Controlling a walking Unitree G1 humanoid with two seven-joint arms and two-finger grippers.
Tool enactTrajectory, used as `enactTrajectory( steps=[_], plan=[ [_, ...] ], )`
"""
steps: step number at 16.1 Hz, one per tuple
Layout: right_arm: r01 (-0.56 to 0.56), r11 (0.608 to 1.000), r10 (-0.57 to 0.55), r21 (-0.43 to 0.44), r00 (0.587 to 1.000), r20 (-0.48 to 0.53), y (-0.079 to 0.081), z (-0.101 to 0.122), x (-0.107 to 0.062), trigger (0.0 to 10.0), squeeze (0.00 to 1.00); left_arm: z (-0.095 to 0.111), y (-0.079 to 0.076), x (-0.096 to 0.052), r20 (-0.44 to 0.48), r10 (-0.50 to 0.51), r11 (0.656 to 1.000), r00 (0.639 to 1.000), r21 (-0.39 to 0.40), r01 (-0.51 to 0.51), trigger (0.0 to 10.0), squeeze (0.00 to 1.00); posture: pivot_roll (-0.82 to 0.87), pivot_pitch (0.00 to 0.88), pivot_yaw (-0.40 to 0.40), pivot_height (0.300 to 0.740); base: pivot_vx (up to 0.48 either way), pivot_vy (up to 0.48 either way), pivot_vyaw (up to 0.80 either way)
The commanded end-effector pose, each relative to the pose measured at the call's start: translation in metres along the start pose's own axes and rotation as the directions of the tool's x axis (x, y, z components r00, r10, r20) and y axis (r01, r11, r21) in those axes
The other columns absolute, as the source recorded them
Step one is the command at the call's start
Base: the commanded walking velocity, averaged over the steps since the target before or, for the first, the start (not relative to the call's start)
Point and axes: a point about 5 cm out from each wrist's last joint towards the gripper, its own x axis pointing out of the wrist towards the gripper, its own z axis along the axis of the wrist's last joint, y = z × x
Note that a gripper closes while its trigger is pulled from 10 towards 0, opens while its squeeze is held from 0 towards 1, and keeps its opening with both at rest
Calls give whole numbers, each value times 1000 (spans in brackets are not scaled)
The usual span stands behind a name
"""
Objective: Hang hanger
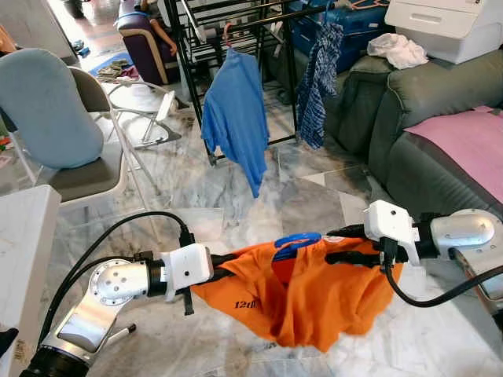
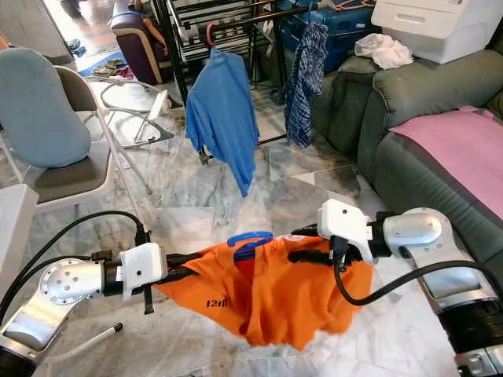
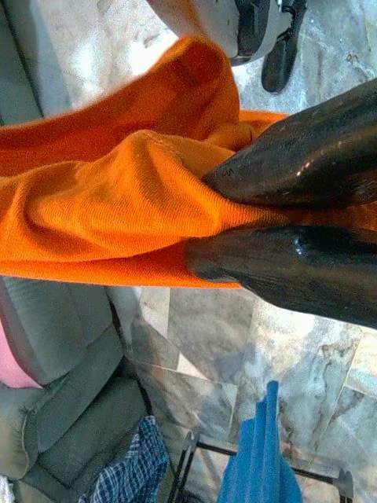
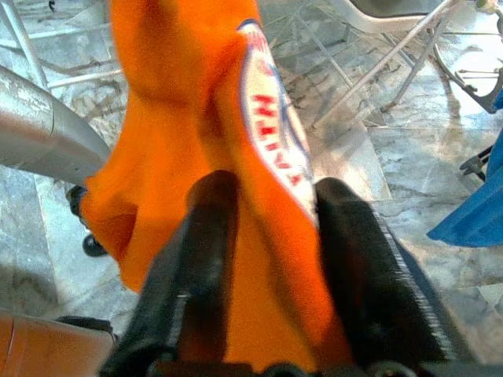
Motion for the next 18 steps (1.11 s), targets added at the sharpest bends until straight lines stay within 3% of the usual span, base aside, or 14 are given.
enactTrajectory(
  steps=[1,7,8,9,10,15,18],
  plan=[
    [-28,999,29,-26,999,36,0,10,2,0,0,2,1,-1,11,-4,1000,1000,15,4,0,0,-103,63,87,740,0,0,0],
    [-35,999,35,-9,998,49,3,11,2,0,0,-2,2,1,-8,16,1000,1000,3,-16,0,0,-108,65,86,740,0,0,0],
    [-29,1000,29,-4,998,54,4,10,2,0,0,-5,4,1,-29,41,999,999,7,-41,1765,0,-108,65,86,740,0,0,0],
    [-26,1000,26,0,998,55,4,10,3,0,0,-7,5,1,-39,54,999,998,0,-54,10000,0,-108,64,83,740,0,0,0],
    [-18,1000,17,11,998,55,6,8,3,0,0,-8,7,1,-35,97,995,995,-6,-97,10000,1000,-109,63,81,740,0,0,0],
    [55,996,-60,69,996,69,14,2,10,0,0,-10,10,2,-25,183,983,983,24,-183,10000,1000,-114,54,79,740,0,0,0],
    [144,986,-150,85,986,66,18,-4,17,0,0,-10,17,-3,0,318,948,948,16,-318,10000,1000,-118,54,85,740,0,0,0]
  ],
)
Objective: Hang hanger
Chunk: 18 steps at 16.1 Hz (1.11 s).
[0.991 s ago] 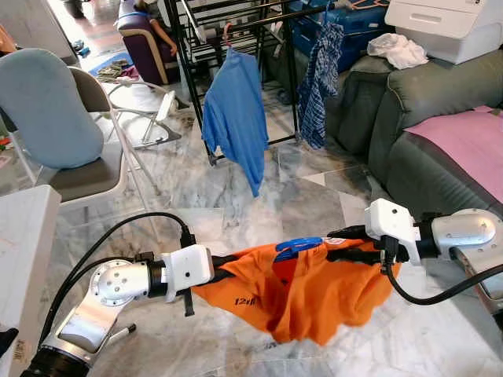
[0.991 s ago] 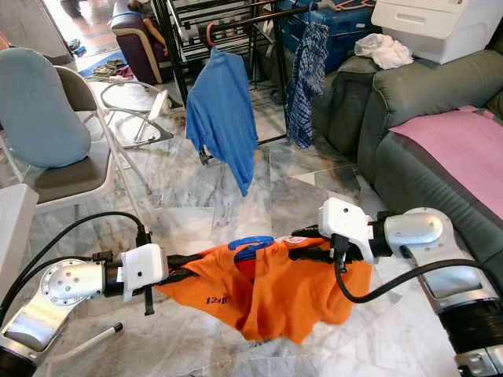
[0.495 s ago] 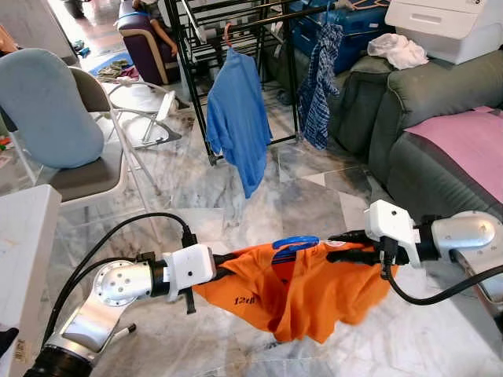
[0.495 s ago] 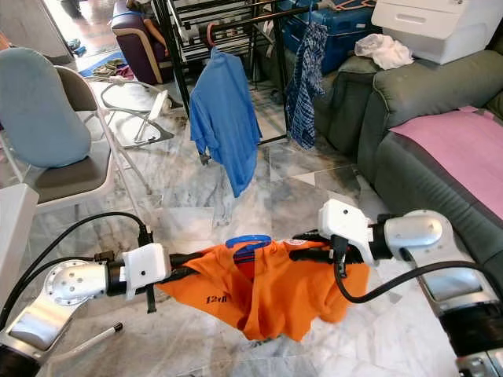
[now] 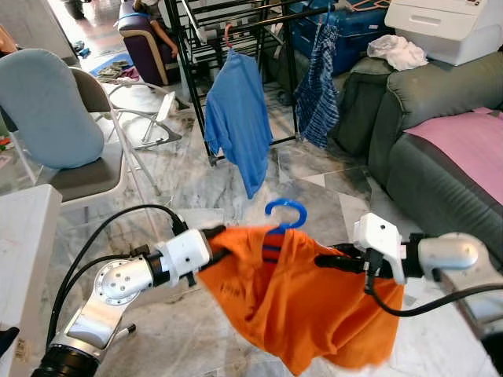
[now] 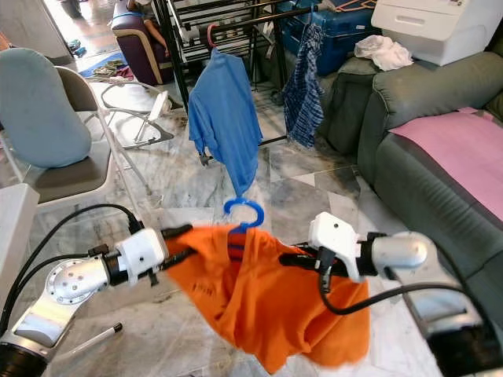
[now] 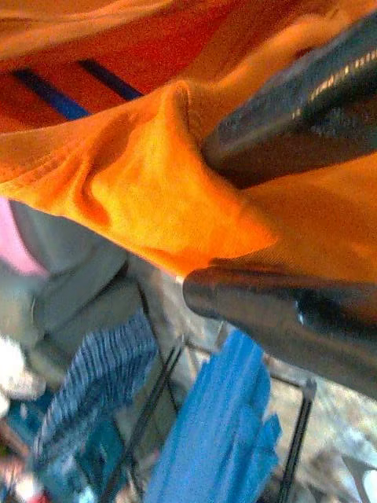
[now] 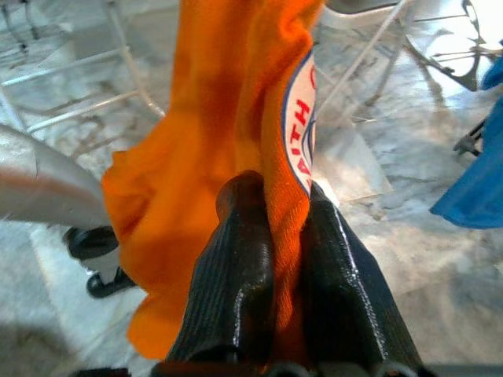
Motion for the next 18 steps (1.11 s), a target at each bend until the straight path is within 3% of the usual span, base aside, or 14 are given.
enactTrajectory(
  steps=[1,4,6,7,8,9,10,11,12,13,14,15,16,18],
  plan=[
    [51,998,-50,-39,998,28,-3,9,-3,0,0,-5,3,-6,-15,40,999,999,-2,-40,10000,1000,-119,56,88,740,0,0,0],
    [177,984,-177,-17,984,3,-7,3,-1,0,0,-7,8,-8,-25,157,986,987,-46,-158,10000,1000,-121,58,90,740,0,0,0],
    [358,934,-357,16,933,-31,-16,-3,-1,0,0,-11,8,-10,-67,336,933,940,-118,-341,10000,1000,-128,61,100,740,0,0,0],
    [450,891,-449,54,893,-36,-21,-4,-3,0,0,-12,7,-10,-87,415,889,906,-173,-424,10000,1000,-128,61,100,740,0,0,0],
    [548,830,-547,107,836,-40,-23,-6,-5,0,0,-14,5,-11,-130,516,798,846,-286,-531,10000,1000,-132,61,103,740,0,0,0],
    [612,775,-612,160,789,-55,-24,-9,-6,0,0,-16,4,-12,-167,577,726,800,-344,-595,10000,1000,-136,61,107,740,0,0,0],
    [673,704,-677,227,733,-72,-24,-13,-8,0,0,-17,5,-12,-215,644,632,734,-392,-669,10000,1000,-136,61,107,740,0,0,0],
    [696,675,-702,244,708,-78,-23,-14,-8,0,0,-20,7,-13,-259,686,564,680,-401,-722,10000,1000,-136,61,107,740,0,0,0],
    [728,632,-734,268,672,-94,-22,-16,-8,0,0,-21,6,-13,-286,699,519,655,-426,-741,10000,1000,-142,56,107,740,0,0,0],
    [768,546,-781,334,611,-128,-19,-19,-7,0,0,-22,3,-13,-317,703,471,636,-462,-751,10000,1000,-146,53,110,740,0,0,0],
    [784,503,-800,364,581,-147,-16,-20,-5,0,0,-22,0,-12,-335,702,452,629,-472,-757,10000,1000,-147,49,111,740,0,0,0],
    [815,465,-820,346,544,-177,-13,-22,-3,784,0,-21,-2,-10,-335,695,470,636,-457,-755,10000,0,-151,40,119,740,0,0,0],
    [828,414,-837,379,510,-200,-9,-23,0,10000,0,-21,-4,-8,-343,688,463,640,-471,-750,10000,0,-154,36,125,740,0,0,0],
    [826,396,-846,400,498,-190,-7,-21,4,10000,0,-21,-2,-7,-346,688,457,638,-476,-751,10000,0,-159,37,131,740,0,0,0]
  ],
)
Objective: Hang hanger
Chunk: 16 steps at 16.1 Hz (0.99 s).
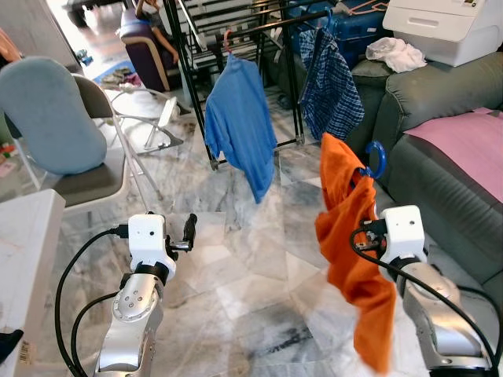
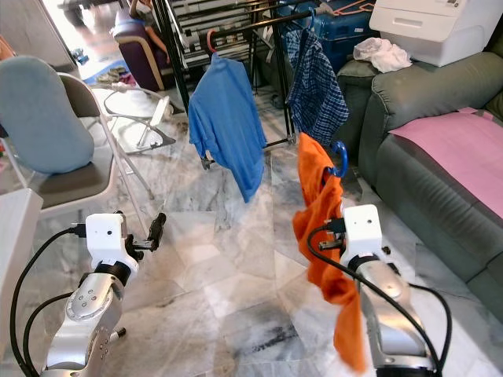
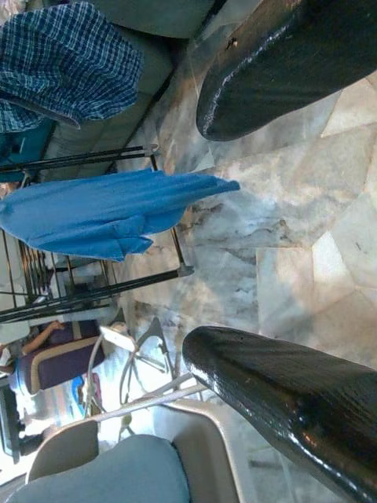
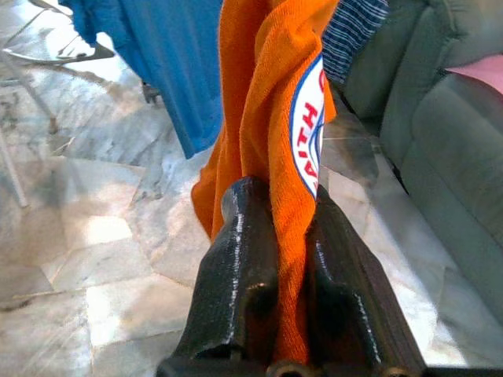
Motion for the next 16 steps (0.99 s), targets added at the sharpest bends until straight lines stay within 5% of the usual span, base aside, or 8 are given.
enactTrajectory(
  steps=[1,4,16],
  plan=[
    [5,1000,-5,-7,998,62,4,16,-2,10000,0,6,4,4,14,21,1000,1000,-11,-21,10000,0,-163,40,130,740,0,0,0],
    [16,1000,-18,25,998,60,6,18,-1,10000,0,10,1,6,20,16,996,1000,-85,-15,10000,0,-164,46,124,740,0,0,0],
    [31,999,-33,30,998,59,1,23,2,10000,0,13,-9,4,36,-43,993,998,-104,46,10000,0,-165,51,113,740,305,0,0]
  ],
)
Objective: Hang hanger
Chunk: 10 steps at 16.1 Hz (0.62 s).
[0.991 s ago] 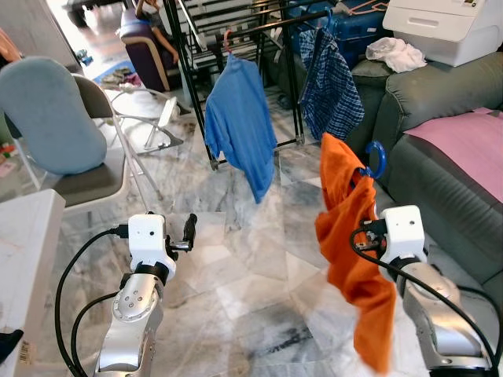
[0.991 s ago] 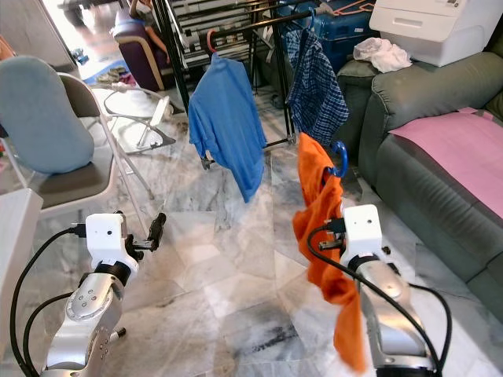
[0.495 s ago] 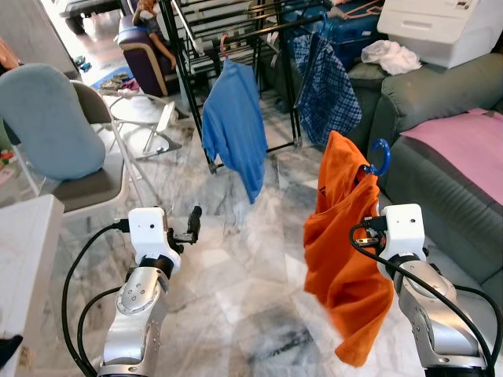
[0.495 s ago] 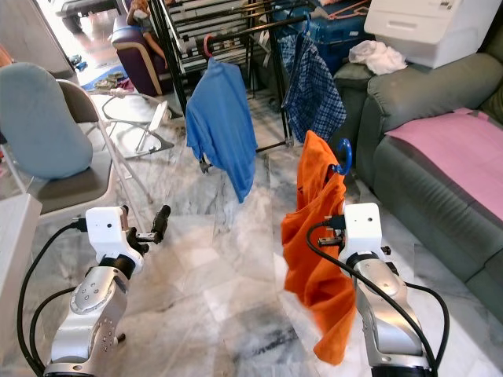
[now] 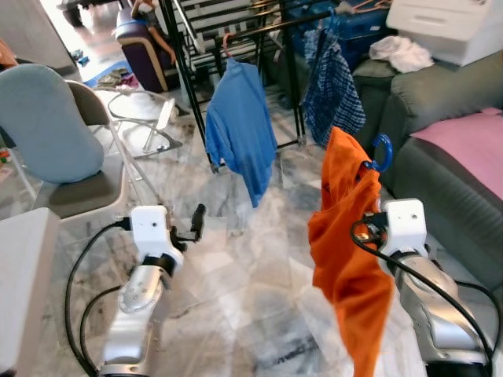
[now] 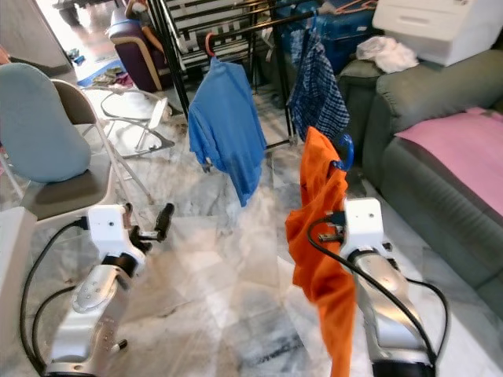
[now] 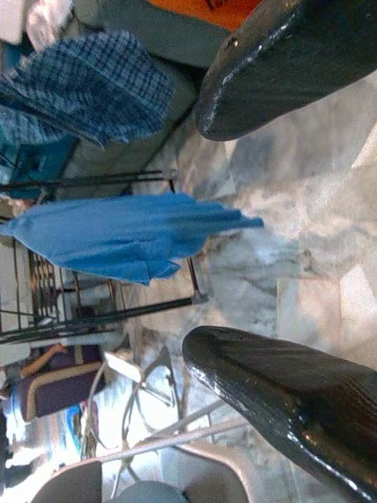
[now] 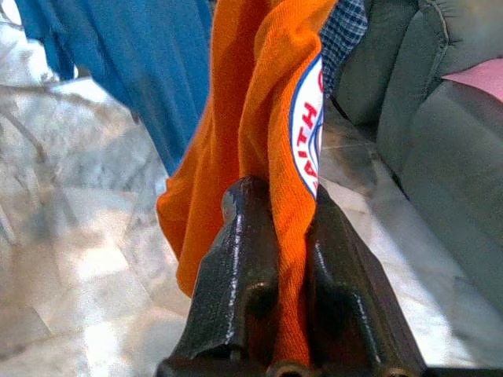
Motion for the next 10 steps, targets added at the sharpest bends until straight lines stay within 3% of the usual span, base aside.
enactTrajectory(
  steps=[1,10],
  plan=[
    [15,1000,-15,-1,999,32,-5,8,-2,10000,0,3,-2,0,7,-9,1000,1000,-4,9,10000,0,-165,51,113,740,345,0,0],
    [-15,1000,16,-16,999,37,-1,9,1,10000,0,1,-3,-1,-3,-1,1000,1000,1,1,10000,0,-165,53,113,740,355,0,0]
  ],
)
